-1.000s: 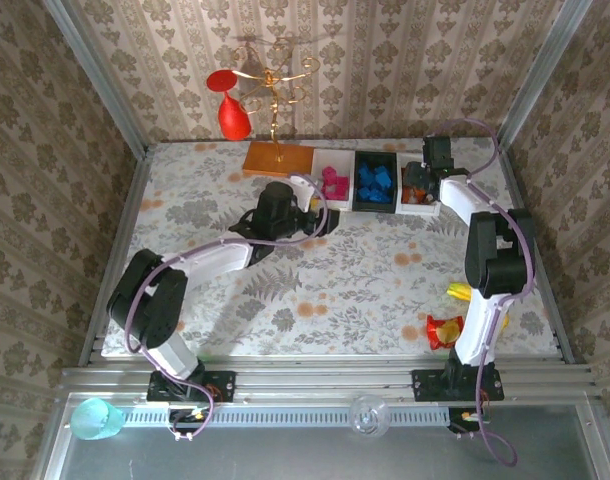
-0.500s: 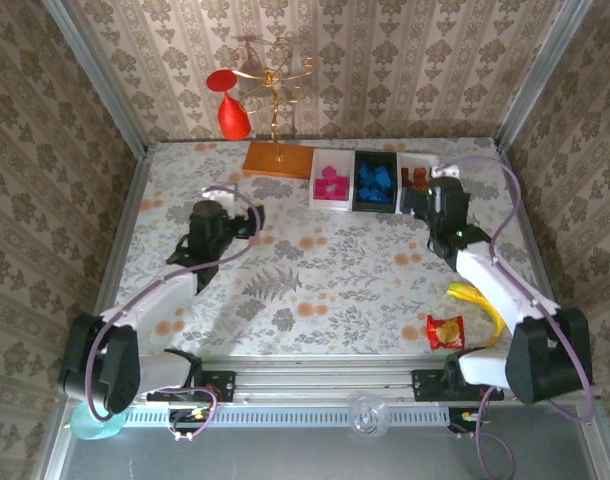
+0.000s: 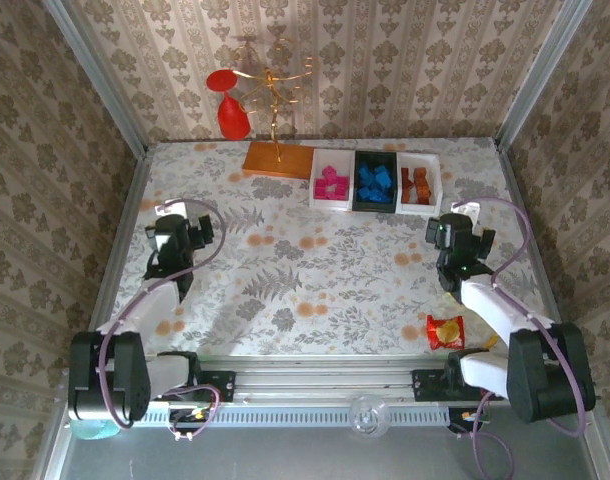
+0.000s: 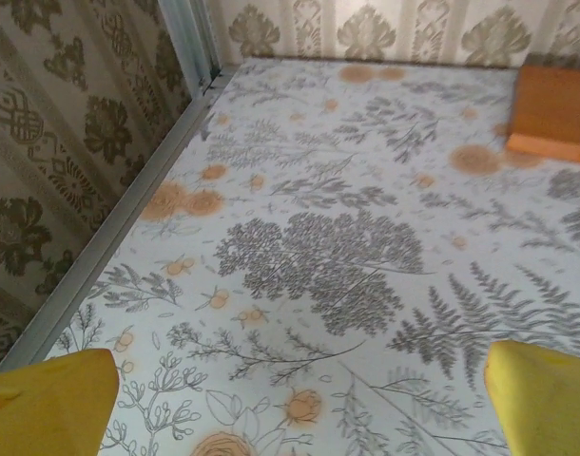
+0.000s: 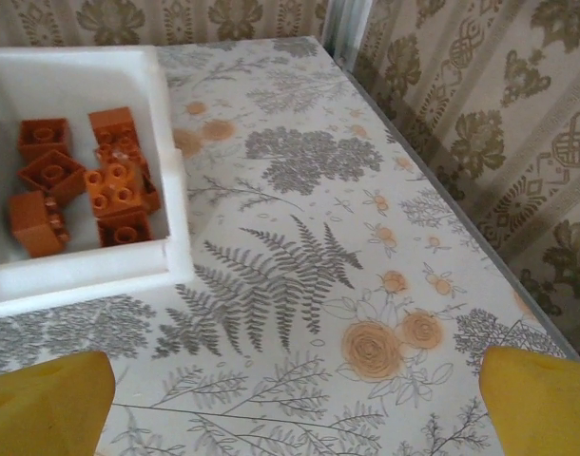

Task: Sort the legos into containers by color
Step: Reset both arms

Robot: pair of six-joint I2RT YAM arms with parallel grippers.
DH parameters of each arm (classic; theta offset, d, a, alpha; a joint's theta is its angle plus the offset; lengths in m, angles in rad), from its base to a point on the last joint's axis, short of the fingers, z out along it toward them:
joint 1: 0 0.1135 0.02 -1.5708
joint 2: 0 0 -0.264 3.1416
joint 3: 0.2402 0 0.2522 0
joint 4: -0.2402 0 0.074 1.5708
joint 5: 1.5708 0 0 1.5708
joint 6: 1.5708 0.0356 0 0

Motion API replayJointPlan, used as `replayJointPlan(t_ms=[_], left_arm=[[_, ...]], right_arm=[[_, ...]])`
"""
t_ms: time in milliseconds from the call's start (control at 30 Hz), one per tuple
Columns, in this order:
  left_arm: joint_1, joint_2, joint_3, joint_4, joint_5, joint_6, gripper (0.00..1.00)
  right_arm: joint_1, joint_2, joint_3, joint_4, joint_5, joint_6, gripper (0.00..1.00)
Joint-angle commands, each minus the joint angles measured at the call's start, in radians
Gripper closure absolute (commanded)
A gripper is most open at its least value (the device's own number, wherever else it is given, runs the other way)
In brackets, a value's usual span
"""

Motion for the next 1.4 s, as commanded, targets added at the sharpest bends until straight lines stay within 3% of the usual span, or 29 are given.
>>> replayJointPlan(t_ms=[0,167,300,500,633,1367], left_arm=[[0.008,0.046,-0.034,0.102,-0.012,0.073,0.00],[0.007,0.143,-0.168,0.473,0.038,0.165,0.00],[0.006,0.212,-0.208,0.635,0.074,0.181,0.00],[0.007,0.340,-0.162,0.660,0.134,0.204,0.00],[0.015,0.383,-0.172,0.716,0.145,0.202,0.00],[0.020,0.377,-0.156,0.672,0.124,0.183,0.00]], right_arm=[[-0.011,0.077,-0.047,0.218,-0.029,-0.050,0.00],[-0.017,0.103,-0.080,0.316,-0.106,-0.074,0.00],[-0.020,0.104,-0.131,0.446,-0.156,-0.087,0.00],[-0.039,0.113,-0.107,0.407,-0.204,-0.085,0.00],[-0.041,0.092,-0.164,0.505,-0.203,-0.137,0.00],[-0.119,0.128,-0.069,0.341,-0.422,-0.074,0.00]])
